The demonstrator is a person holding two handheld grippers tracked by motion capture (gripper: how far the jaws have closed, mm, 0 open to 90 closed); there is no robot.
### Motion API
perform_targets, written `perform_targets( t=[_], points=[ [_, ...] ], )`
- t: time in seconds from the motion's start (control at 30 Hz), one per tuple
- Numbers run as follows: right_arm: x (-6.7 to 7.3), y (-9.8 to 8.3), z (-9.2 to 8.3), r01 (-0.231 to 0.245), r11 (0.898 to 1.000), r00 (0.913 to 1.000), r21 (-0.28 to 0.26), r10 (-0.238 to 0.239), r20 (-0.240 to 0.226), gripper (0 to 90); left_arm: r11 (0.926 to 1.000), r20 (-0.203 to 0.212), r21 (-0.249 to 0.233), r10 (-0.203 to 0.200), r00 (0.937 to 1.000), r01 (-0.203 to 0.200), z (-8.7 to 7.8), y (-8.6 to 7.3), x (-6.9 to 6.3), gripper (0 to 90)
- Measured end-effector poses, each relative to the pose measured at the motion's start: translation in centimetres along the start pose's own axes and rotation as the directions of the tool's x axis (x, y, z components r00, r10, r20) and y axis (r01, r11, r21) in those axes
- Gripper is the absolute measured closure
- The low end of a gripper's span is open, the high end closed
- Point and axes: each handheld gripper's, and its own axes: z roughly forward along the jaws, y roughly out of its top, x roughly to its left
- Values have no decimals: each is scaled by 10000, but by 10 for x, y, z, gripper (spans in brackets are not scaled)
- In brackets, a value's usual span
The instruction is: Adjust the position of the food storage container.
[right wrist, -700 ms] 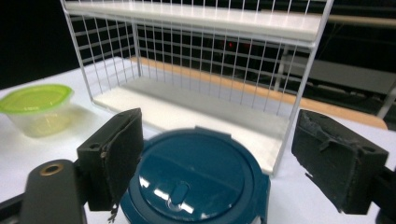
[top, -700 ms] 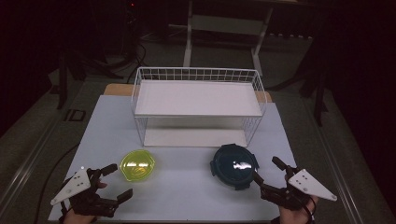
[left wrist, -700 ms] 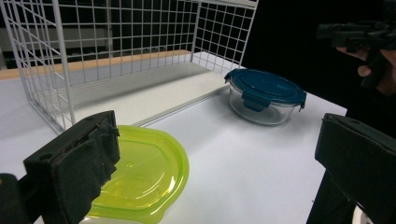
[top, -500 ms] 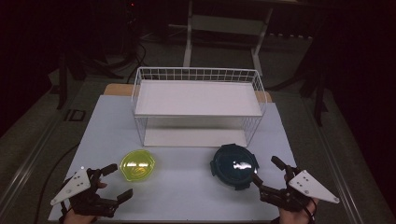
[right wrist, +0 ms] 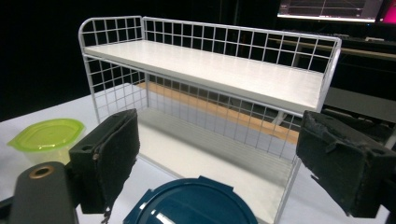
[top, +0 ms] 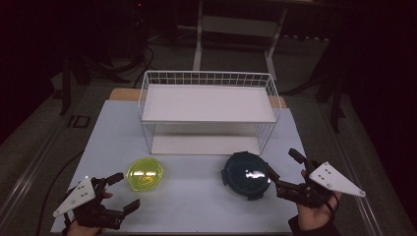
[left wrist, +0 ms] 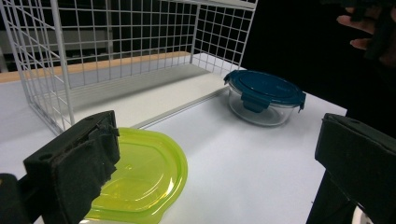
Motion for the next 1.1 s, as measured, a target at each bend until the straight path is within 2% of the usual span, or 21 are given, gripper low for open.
perform_targets(
  t=[0.13,0.2,0.27,0.33,0.43,0.57,0.73,0.77,0.8,0.83,0.87,0.93,1.0,1.1],
  points=[
    [-8,4,9,-370,9991,9993,209,370,25,126,10000,-2,23,4,10000,-4,0,0,0,0],
    [-13,6,15,-617,9974,9980,365,621,-113,106,10000,8,28,6,10000,-6,0,0,0,0],
    [-16,8,22,-742,9959,9970,513,730,249,105,10000,12,39,0,10000,0,0,0,0,0],
    [-20,9,29,-976,9933,9950,622,961,263,106,10000,5,20,-7,10000,7,0,0,0,0],
    [-26,8,39,-1051,9909,9943,847,1034,249,106,10000,16,16,2,10000,-2,0,0,0,0],
    [-33,4,53,-931,9885,9953,1192,891,382,126,10000,6,21,0,10000,0,0,0,0,0],
    [-44,-4,71,-1050,9795,9943,1719,999,383,171,10000,-10,6,2,10000,-2,0,-1,0,0],
    [-45,-5,74,-1008,9785,9946,1800,943,442,221,10000,-23,2,-10,10000,10,0,-1,1,0],
    [-47,-8,77,-944,9774,9953,1894,888,377,246,10000,-17,7,-21,10000,21,0,-1,1,0],
    [-48,-10,81,-849,9758,9958,2013,763,499,267,10000,2,4,-39,10000,39,0,-1,1,0],
    [-49,-13,84,-788,9732,9961,2162,685,548,343,10000,8,6,-42,10000,42,0,-1,1,0],
    [-50,-17,89,-724,9697,9964,2333,600,598,401,10000,20,22,-37,10000,37,0,-1,1,0],
    [-52,-22,94,-852,9643,9953,2506,709,655,493,10000,23,22,-23,10000,23,0,-2,1,0],
    [-57,-28,101,-860,9540,9958,2873,733,548,714,10000,-14,-2,-27,10000,27,0,-2,1,0]
  ],
)
